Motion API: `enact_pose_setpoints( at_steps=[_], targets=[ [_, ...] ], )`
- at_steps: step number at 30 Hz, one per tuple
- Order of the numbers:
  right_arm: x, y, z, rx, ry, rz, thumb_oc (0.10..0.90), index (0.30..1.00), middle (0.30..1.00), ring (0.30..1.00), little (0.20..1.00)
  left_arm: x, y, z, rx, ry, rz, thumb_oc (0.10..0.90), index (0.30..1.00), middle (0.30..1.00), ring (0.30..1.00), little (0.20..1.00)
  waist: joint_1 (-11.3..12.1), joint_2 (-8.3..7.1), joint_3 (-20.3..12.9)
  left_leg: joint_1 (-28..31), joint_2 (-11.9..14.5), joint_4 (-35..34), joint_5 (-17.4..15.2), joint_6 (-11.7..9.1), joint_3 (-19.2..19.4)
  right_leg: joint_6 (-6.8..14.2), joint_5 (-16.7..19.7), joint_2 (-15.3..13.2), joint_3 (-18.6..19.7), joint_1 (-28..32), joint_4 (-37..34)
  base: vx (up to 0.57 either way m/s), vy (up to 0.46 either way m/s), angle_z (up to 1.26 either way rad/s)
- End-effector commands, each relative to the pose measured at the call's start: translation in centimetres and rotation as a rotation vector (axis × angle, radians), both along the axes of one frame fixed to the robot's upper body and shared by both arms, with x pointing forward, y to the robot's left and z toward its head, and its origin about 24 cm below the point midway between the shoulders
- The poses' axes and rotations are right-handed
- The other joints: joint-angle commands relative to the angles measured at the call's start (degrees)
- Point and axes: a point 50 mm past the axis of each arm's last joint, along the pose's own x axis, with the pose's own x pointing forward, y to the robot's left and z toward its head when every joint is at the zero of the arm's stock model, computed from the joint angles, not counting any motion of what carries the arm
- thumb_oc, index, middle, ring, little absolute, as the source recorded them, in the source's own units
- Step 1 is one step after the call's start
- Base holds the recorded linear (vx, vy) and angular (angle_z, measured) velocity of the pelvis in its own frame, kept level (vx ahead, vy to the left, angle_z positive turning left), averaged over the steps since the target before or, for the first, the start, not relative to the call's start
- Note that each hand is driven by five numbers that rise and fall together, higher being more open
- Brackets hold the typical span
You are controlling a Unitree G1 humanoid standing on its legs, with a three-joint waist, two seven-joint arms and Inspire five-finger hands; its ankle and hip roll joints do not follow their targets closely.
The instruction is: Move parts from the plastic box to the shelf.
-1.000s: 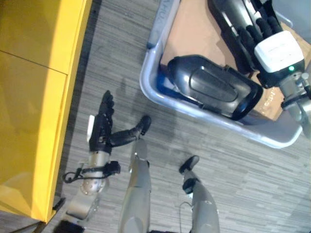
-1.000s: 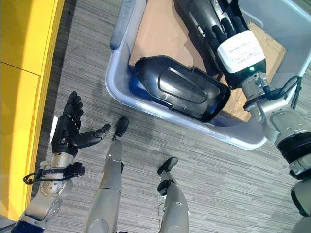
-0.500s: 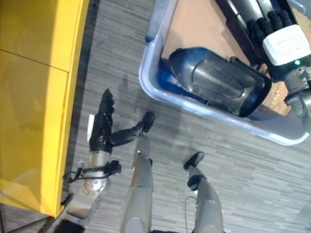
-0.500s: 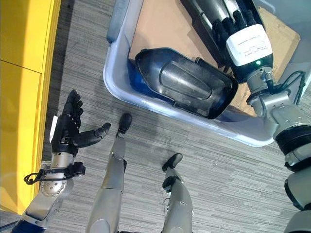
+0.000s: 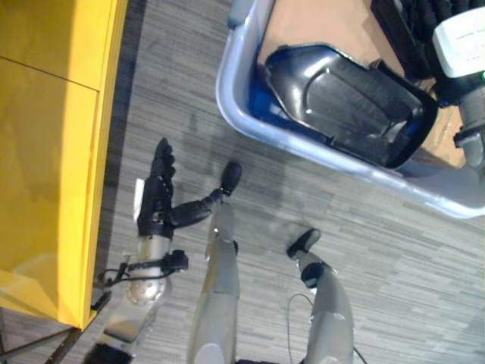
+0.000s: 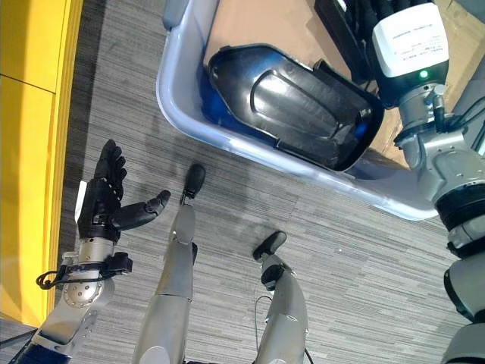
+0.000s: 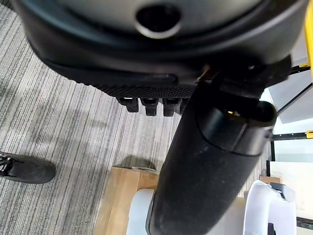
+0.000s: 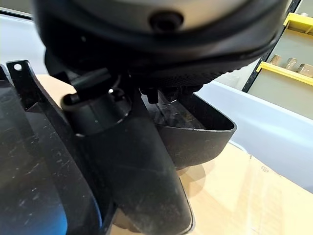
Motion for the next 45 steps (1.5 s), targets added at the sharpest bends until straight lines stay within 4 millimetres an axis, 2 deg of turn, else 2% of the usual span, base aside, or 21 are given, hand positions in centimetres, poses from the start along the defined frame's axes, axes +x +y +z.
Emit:
enact_pose_setpoints(
  at_steps=[1,4,8,13,16,18,19,20,21,23,26,29,30,31,37,38,42,45],
  targets=[
    [0.6,-2.1,-1.1,-0.064,0.077,-0.172,0.400,0.300,0.300,0.300,0.300,-0.2,-1.4,4.0,-0.003,-0.246,-0.055,0.900,1.000,1.000,1.000,1.000,0.1,1.81,-0.6,7.4,4.1,-1.0,-7.0,0.0,8.3,1.5,10.6,2.9,-1.3,1.0,-11.7,0.00,0.000,0.00],
    [0.7,-2.2,-1.9,-0.062,0.098,-0.175,0.400,0.300,0.300,0.300,0.300,-0.2,-1.3,4.0,-0.004,-0.246,-0.052,0.900,1.000,1.000,1.000,1.000,-0.1,1.69,-0.6,7.6,4.0,-1.2,-6.9,-0.1,8.5,1.5,10.6,2.9,-1.4,1.1,-11.5,0.00,0.000,0.00],
    [0.2,-1.3,-1.4,-0.080,0.068,-0.114,0.400,0.300,0.300,0.300,0.300,0.0,-1.2,4.1,0.001,-0.248,-0.044,0.900,1.000,1.000,1.000,1.000,-0.9,1.76,-0.6,8.8,3.6,-1.4,-6.9,0.0,8.7,1.5,10.5,2.4,-1.1,1.9,-11.0,0.00,0.001,0.01],
    [-0.4,-1.5,-2.3,-0.100,0.086,-0.101,0.400,0.300,0.300,0.300,0.300,0.1,-1.1,4.0,0.001,-0.239,-0.049,0.900,1.000,1.000,1.000,1.000,-1.4,1.34,-0.6,11.1,3.7,-1.5,-7.1,0.0,9.2,1.7,10.8,2.2,-1.0,3.9,-11.3,-0.02,0.008,0.02],
    [-1.4,-2.3,-3.6,-0.067,0.097,-0.090,0.400,0.300,0.300,0.300,0.300,0.3,-1.2,4.2,0.007,-0.236,-0.056,0.900,1.000,1.000,1.000,1.000,-2.2,0.65,-0.6,14.9,3.8,-1.7,-7.3,-0.2,9.7,2.0,11.3,2.2,-1.3,7.8,-12.1,-0.05,0.009,0.05],
    [-2.0,-2.4,-3.7,-0.048,0.082,-0.070,0.400,0.300,0.300,0.300,0.300,0.3,-1.0,4.2,0.014,-0.232,-0.054,0.900,1.000,1.000,1.000,1.000,-2.5,0.26,-0.6,16.8,3.9,-1.8,-7.4,-0.2,10.0,2.1,11.6,2.4,-1.3,9.9,-12.6,-0.08,0.019,0.05],
    [-2.4,-2.5,-3.4,-0.041,0.062,-0.064,0.400,0.300,0.300,0.300,0.300,0.3,-1.0,4.3,0.016,-0.238,-0.055,0.900,1.000,1.000,1.000,1.000,-2.7,0.07,-0.6,16.5,3.7,-1.7,-6.3,0.0,10.2,1.3,12.9,2.2,-2.2,10.0,-13.3,0.00,0.000,0.00],
    [-2.5,-2.5,-3.6,-0.039,0.066,-0.065,0.400,0.300,0.300,0.300,0.300,0.3,-1.0,4.2,0.017,-0.233,-0.056,0.900,1.000,1.000,1.000,1.000,-2.6,0.11,-0.6,17.6,3.9,-1.9,-7.3,-0.3,10.0,2.1,11.9,2.4,-1.4,10.8,-13.2,-0.10,0.040,0.02],
    [-3.1,-2.4,-3.8,-0.003,0.050,-0.031,0.400,0.300,0.300,0.300,0.300,0.4,-1.0,4.2,0.011,-0.230,-0.054,0.900,1.000,1.000,1.000,1.000,-3.1,-0.28,-0.6,18.9,3.9,-2.0,-6.3,-0.1,10.6,1.5,13.2,2.4,-2.2,12.3,-14.1,-0.04,0.012,0.06],
    [-3.6,-2.5,-4.0,0.009,0.041,-0.018,0.400,0.300,0.300,0.300,0.300,0.4,-1.0,4.2,0.011,-0.226,-0.060,0.900,1.000,1.000,1.000,1.000,-3.1,-0.47,-0.6,19.9,4.0,-2.2,-6.3,-0.1,10.6,1.6,13.4,2.4,-2.4,13.5,-14.6,-0.06,0.020,0.10],
    [-4.9,-2.6,-4.5,0.039,0.028,0.014,0.400,0.300,0.300,0.300,0.300,0.4,-0.9,4.2,0.012,-0.221,-0.059,0.900,1.000,1.000,1.000,1.000,-3.4,-0.85,-0.6,24.6,4.1,-3.2,-6.4,-0.3,11.2,1.8,13.8,2.8,-2.4,18.5,-16.3,0.00,0.002,0.02],
    [-6.3,-2.5,-4.2,0.029,-0.002,0.040,0.400,0.300,0.300,0.300,0.300,0.4,-0.7,4.5,0.025,-0.227,-0.059,0.900,1.000,1.000,1.000,1.000,-3.9,-1.19,-0.7,28.9,4.4,-4.0,-6.6,-0.5,11.6,2.1,14.3,3.0,-2.5,23.2,-18.2,0.01,0.019,-0.01],
    [-6.9,-2.2,-4.4,0.023,0.000,0.062,0.400,0.300,0.300,0.300,0.300,0.3,-0.4,4.3,0.031,-0.220,-0.051,0.900,1.000,1.000,1.000,1.000,-4.4,-1.40,-2.2,30.7,4.5,-4.6,-6.7,-0.6,12.0,2.3,14.5,3.4,-2.6,25.1,-19.4,0.03,0.012,-0.03],
    [-7.1,-2.4,-4.5,0.026,0.001,0.056,0.400,0.300,0.300,0.300,0.300,0.3,-0.5,4.3,0.033,-0.219,-0.057,0.900,1.000,1.000,1.000,1.000,-4.0,-1.34,-2.1,31.0,4.5,-4.8,-6.7,-0.6,12.0,2.3,14.6,3.5,-2.7,25.4,-19.6,0.04,0.023,-0.12],
    [-9.2,-1.8,-4.6,0.061,-0.022,0.118,0.400,0.300,0.300,0.300,0.300,-0.3,0.3,4.0,0.055,-0.201,-0.039,0.900,1.000,1.000,1.000,1.000,-5.1,-1.82,-7.0,36.3,4.9,-5.4,-7.9,-0.6,13.3,2.8,15.0,3.8,-2.8,32.0,-23.7,0.05,0.029,-0.13],
    [-9.6,-1.6,-4.6,0.066,-0.023,0.131,0.400,0.300,0.300,0.300,0.300,-0.5,0.6,3.9,0.063,-0.194,-0.035,0.900,1.000,1.000,1.000,1.000,-5.2,-2.05,-8.5,37.6,4.9,-5.5,-8.2,-0.5,13.6,3.0,15.2,4.0,-2.7,33.5,-24.8,0.07,0.041,-0.04],
    [-10.4,-1.5,-4.7,0.095,-0.038,0.146,0.400,0.300,0.300,0.300,0.300,-0.8,1.0,3.7,0.069,-0.182,-0.025,0.900,1.000,1.000,1.000,1.000,-5.7,-2.01,-10.8,39.1,4.7,-5.8,-8.5,-0.3,13.9,3.1,15.4,3.9,-3.0,35.7,-26.1,0.05,0.037,0.13],
    [-11.2,-1.1,-4.9,0.133,-0.051,0.177,0.400,0.300,0.300,0.300,0.300,-1.1,1.6,3.2,0.073,-0.160,-0.001,0.900,1.000,1.000,1.000,1.000,-6.2,-1.87,-13.7,41.7,4.7,-5.7,-9.9,0.0,14.5,3.3,14.8,3.9,-2.7,38.3,-26.6,0.10,0.039,0.05]
  ],
)
